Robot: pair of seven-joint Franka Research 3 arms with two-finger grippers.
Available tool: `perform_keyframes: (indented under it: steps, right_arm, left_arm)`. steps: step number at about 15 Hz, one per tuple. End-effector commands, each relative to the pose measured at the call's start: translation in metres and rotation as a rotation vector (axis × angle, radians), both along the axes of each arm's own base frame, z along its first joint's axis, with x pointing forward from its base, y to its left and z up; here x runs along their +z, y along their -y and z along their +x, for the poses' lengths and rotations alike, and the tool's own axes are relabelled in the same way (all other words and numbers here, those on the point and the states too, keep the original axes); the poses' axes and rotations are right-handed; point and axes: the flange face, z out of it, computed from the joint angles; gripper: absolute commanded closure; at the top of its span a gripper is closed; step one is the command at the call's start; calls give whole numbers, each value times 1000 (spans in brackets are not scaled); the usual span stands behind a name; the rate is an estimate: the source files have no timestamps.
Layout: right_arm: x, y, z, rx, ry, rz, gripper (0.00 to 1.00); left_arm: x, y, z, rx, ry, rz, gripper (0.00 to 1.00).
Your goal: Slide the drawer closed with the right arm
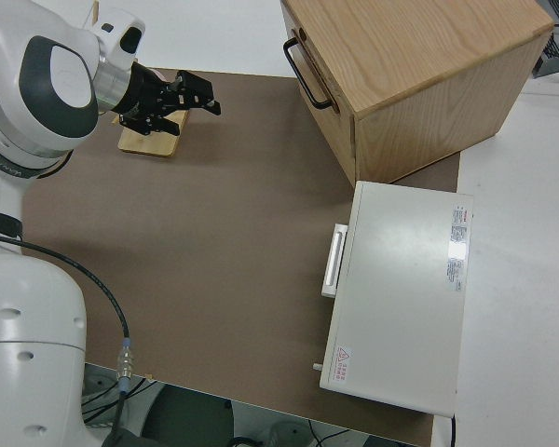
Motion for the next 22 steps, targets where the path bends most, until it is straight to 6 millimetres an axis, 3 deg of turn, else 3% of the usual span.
perform_keyframes:
  steps: [1, 3, 8, 13, 22]
  right_arm:
    - [14, 50, -25, -85, -94, 205, 9]
    - [16, 73, -29, -146, -130, 285, 9]
    - [18, 105, -40, -179, -228, 426, 9]
    - [17, 114, -42, -197, -236, 403, 9]
    - [17, 105, -39, -166, -219, 314, 9]
  left_arm:
    - [4, -2, -4, -1, -3, 12, 2]
    - [4, -2, -4, -1, -3, 12, 2]
    - [4, -2, -4, -1, -3, 12, 5]
    - [4, -2, -4, -1, -2, 12, 2]
    - [4, -2, -4, -1, -3, 12, 5]
